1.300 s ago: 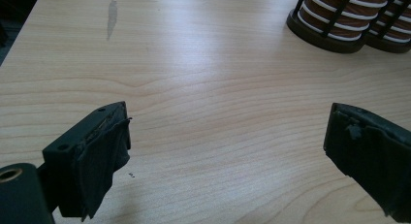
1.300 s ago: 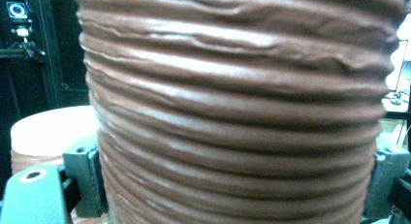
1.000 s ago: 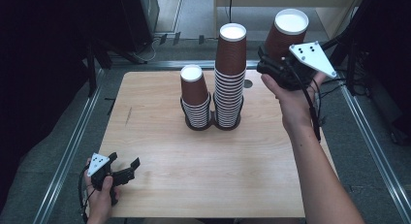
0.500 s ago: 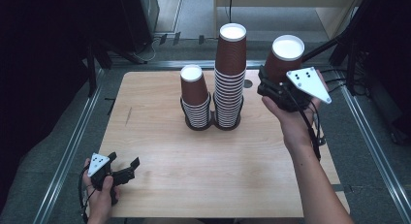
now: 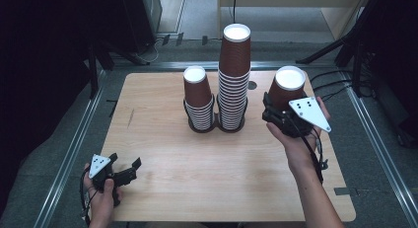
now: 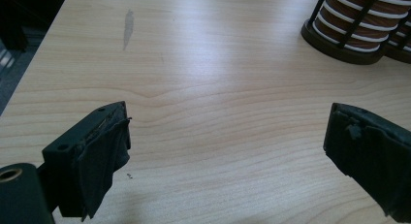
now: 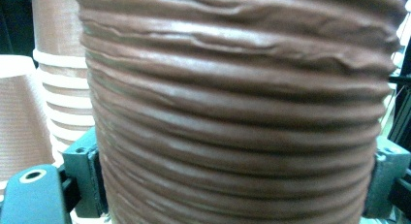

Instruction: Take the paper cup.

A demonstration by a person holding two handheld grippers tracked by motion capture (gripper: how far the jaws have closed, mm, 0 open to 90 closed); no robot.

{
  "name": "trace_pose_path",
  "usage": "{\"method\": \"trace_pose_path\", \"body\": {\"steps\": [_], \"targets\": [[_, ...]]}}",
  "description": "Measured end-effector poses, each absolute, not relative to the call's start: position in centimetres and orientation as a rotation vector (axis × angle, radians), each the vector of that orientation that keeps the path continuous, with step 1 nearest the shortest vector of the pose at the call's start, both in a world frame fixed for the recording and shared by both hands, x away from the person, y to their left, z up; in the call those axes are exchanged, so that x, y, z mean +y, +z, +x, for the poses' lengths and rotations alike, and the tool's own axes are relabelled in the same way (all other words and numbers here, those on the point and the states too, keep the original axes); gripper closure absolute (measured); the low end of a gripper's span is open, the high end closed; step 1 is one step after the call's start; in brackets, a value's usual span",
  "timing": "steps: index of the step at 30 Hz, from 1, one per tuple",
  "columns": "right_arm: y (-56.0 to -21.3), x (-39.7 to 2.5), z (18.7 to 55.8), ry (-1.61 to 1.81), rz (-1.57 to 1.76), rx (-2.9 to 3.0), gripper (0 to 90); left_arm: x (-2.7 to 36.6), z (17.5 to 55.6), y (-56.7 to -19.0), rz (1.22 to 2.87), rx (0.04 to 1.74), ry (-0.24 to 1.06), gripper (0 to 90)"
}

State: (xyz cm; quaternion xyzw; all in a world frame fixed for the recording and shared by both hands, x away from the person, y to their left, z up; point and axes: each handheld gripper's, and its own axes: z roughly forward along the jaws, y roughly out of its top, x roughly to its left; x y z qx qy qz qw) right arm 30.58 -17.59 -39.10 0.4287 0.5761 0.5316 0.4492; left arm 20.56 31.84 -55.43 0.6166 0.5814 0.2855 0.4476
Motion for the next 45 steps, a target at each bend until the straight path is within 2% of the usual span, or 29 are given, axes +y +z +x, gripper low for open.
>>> {"method": "trace_pose_path", "body": {"steps": [8,15,34,45], "targets": [[-42.2,-18.2,29.6,1.33,1.116,1.445,11.8,31.9,20.6,-54.4,1.489,1.441,0.675,3.2],[-45.1,-18.5,28.8,1.312,1.15,1.476,11.8,30.6,21.0,-53.2,1.514,1.394,0.682,3.2],[-48.6,-18.7,27.7,1.289,1.164,1.518,11.8,22.3,24.6,-50.1,1.541,1.259,0.654,3.2],[-49.7,-17.3,27.4,1.271,1.15,1.556,11.8,19.1,24.5,-50.1,1.655,1.135,0.64,3.2]]}}
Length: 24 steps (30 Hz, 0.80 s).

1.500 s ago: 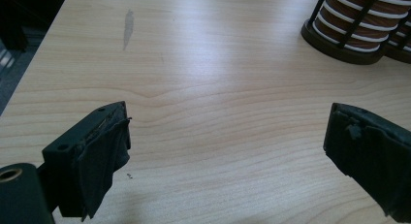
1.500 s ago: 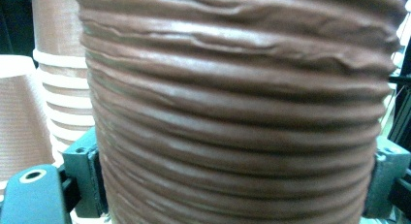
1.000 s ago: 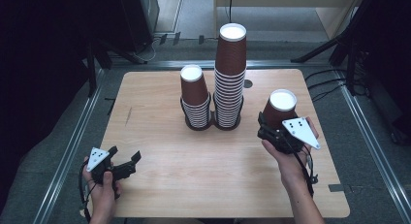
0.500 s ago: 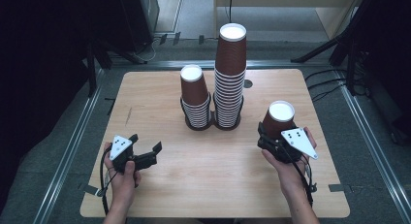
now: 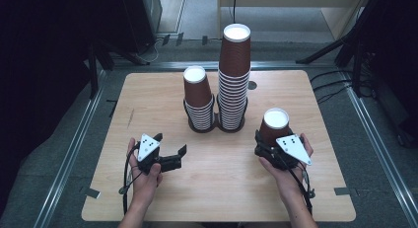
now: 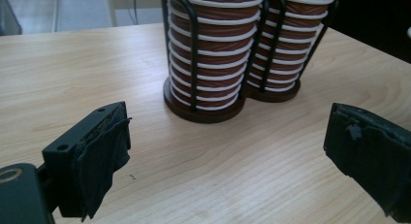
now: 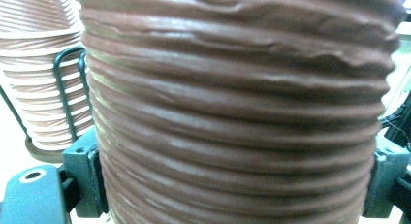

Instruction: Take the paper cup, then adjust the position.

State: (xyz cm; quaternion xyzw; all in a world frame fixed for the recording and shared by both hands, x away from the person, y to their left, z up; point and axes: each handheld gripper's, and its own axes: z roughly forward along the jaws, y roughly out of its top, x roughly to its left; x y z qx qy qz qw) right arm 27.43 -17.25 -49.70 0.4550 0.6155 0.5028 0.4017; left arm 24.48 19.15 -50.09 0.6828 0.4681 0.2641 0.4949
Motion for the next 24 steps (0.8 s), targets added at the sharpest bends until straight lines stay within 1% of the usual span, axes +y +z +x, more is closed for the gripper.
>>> {"method": "trace_pose_path", "body": {"steps": [13,18,24], "targets": [[-50.3,-14.9,26.7,1.254,1.084,1.614,11.7,17.9,24.0,-48.9,1.647,1.048,0.546,3.2],[-50.8,-14.0,26.5,1.223,1.039,1.639,11.7,17.1,23.6,-48.4,1.658,0.984,0.552,3.2],[-51.3,-13.1,26.3,1.182,0.977,1.665,11.6,16.2,23.4,-48.1,1.651,0.927,0.485,3.2]]}}
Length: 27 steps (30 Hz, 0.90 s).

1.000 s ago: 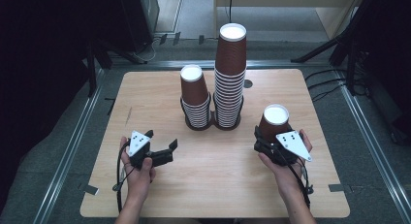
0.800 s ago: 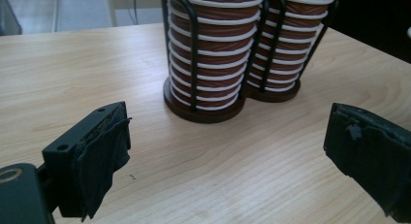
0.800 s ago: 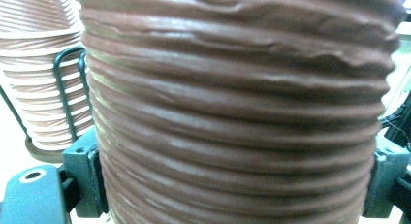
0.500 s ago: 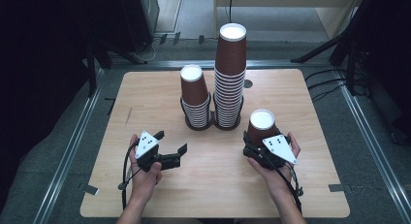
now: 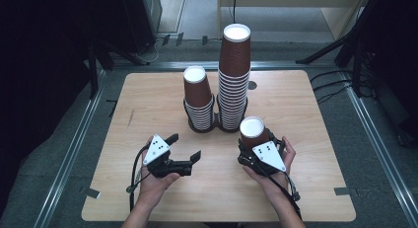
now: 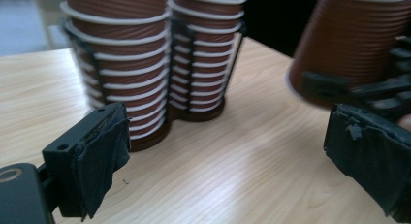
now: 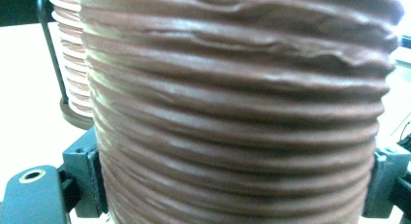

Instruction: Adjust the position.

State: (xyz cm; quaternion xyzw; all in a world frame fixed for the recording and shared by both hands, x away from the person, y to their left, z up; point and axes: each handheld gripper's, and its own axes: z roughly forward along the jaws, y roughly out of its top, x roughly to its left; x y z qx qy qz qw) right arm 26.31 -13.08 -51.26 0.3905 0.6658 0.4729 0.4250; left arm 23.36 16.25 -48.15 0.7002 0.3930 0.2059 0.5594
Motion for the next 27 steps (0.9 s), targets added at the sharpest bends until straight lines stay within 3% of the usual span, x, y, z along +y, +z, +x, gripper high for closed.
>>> {"method": "trace_pose_path", "body": {"steps": [27], "targets": [[-52.0,-9.0,24.3,1.076,0.631,1.742,11.6,14.1,22.9,-48.0,1.688,0.847,0.388,4.6]]}}
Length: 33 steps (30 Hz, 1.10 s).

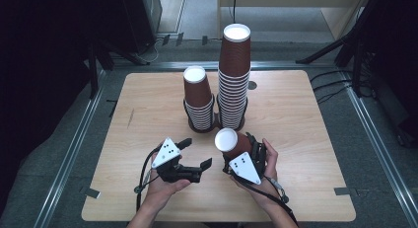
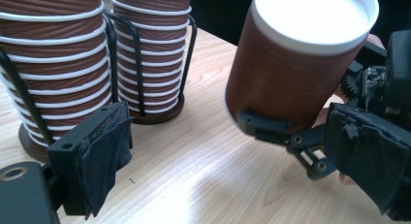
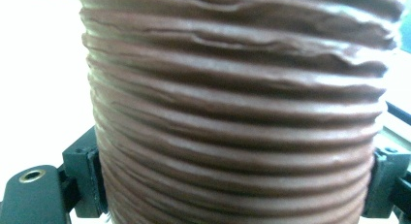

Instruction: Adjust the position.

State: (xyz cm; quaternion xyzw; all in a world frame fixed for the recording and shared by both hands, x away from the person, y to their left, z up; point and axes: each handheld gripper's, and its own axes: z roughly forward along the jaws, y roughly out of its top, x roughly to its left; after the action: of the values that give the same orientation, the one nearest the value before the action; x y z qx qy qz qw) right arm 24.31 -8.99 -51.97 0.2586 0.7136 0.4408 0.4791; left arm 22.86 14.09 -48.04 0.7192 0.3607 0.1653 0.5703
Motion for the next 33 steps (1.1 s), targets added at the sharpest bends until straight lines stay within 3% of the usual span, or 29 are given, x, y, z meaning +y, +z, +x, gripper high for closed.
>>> {"method": "trace_pose_path", "body": {"steps": [33], "targets": [[-52.4,-6.3,22.6,1.044,0.415,1.84,11.6,13.3,22.4,-47.6,1.68,0.751,0.295,14.2]]}}
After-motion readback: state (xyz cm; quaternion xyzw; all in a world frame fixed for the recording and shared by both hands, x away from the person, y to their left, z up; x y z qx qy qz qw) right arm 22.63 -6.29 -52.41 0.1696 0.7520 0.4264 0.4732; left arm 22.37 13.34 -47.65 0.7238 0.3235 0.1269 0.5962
